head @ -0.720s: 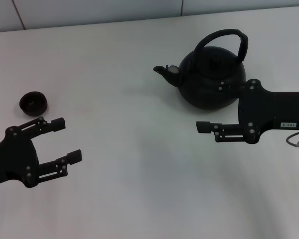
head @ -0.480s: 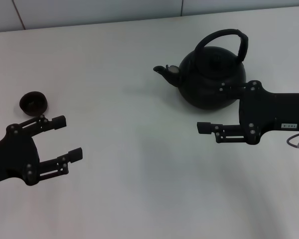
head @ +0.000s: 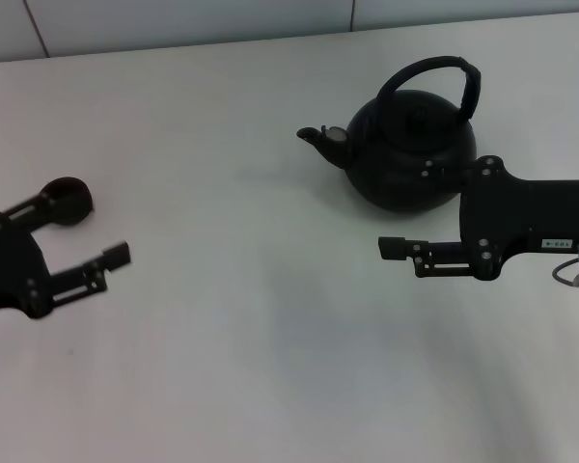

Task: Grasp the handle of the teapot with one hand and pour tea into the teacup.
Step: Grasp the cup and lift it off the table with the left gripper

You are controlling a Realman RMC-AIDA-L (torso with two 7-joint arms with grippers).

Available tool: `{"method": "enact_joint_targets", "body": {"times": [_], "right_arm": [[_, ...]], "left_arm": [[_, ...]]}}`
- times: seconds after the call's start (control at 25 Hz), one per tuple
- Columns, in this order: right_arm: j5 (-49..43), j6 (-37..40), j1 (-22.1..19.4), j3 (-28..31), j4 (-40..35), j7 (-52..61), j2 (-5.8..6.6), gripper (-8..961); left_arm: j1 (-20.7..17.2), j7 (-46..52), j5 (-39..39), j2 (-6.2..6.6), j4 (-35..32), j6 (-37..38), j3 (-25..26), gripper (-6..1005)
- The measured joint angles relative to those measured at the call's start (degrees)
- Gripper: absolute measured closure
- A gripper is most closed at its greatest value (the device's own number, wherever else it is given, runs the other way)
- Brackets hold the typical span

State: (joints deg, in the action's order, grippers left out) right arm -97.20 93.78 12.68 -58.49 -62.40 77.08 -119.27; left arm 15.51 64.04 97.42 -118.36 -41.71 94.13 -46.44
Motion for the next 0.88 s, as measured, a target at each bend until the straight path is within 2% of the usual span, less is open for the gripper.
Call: {"method": "enact_joint_targets", "body": {"times": [0.04, 0.08, 0.24, 0.36, 0.64, 0.68, 0.88], "right_arm": [[0.0, 0.0, 0.0, 0.0, 0.0, 0.0, 0.00, 253], [0.0, 0.0, 0.0, -0.1, 0.0, 0.0, -0.02, 253], [0.2, 0.0, 0.4, -0.2, 0.9, 0.0, -0.02, 253], [0.4, 0.0, 0.8, -0.2, 1.9, -0.1, -0.03, 252], [0.5, 0.2, 1.3, -0.2, 2.2, -0.1, 0.00, 252], [0.5, 0.2, 1.4, -0.2, 2.2, -0.1, 0.00, 252], [0.5, 0.4, 1.7, -0.2, 2.2, 0.0, -0.06, 252]], "left_arm": [[0.0, 0.0, 0.0, 0.00, 0.0, 0.0, 0.0, 224], [0.8, 2.6, -0.1, 0.01, 0.2, -1.7, 2.1, 226], [1.4, 4.5, -0.1, 0.14, 0.2, -3.2, 2.3, 231], [2.5, 5.8, 0.1, 0.06, 0.2, -9.9, 1.9, 235], [3.6, 6.2, 0.0, -0.05, 0.8, -16.4, 1.8, 244], [4.5, 6.2, -0.1, -0.22, 1.8, -21.2, 1.7, 245], [6.6, 5.3, 0.6, -0.20, 5.0, -27.3, 1.6, 252]]}}
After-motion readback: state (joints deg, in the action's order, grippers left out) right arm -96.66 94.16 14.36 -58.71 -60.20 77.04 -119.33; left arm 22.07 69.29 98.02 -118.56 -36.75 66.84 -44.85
